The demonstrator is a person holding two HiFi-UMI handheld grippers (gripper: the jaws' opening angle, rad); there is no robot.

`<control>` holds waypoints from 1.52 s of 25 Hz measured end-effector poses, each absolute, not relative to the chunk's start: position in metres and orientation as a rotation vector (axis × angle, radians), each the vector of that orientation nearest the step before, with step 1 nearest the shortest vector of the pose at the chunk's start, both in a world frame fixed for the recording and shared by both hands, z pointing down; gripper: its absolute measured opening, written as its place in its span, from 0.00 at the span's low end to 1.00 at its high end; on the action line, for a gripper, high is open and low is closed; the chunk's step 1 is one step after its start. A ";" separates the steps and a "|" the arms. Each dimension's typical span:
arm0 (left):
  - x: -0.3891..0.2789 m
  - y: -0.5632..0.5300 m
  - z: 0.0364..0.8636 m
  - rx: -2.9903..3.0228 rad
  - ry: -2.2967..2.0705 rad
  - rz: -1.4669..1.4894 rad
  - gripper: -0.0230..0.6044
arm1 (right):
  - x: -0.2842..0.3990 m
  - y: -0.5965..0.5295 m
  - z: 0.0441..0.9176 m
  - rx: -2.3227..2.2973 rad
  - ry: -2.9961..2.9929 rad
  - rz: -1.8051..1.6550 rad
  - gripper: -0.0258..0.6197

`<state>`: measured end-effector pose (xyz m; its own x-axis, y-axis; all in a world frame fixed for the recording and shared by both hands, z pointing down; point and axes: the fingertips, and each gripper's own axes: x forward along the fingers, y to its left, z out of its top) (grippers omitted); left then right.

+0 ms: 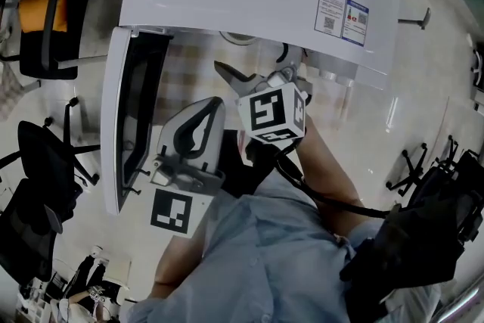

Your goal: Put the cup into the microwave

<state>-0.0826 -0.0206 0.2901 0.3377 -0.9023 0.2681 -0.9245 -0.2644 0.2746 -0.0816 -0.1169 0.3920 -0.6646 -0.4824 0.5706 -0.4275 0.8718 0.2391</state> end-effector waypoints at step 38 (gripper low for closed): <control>-0.062 -0.086 0.399 2.222 -1.429 0.267 0.04 | -0.054 -0.093 0.438 0.948 -2.308 0.542 0.04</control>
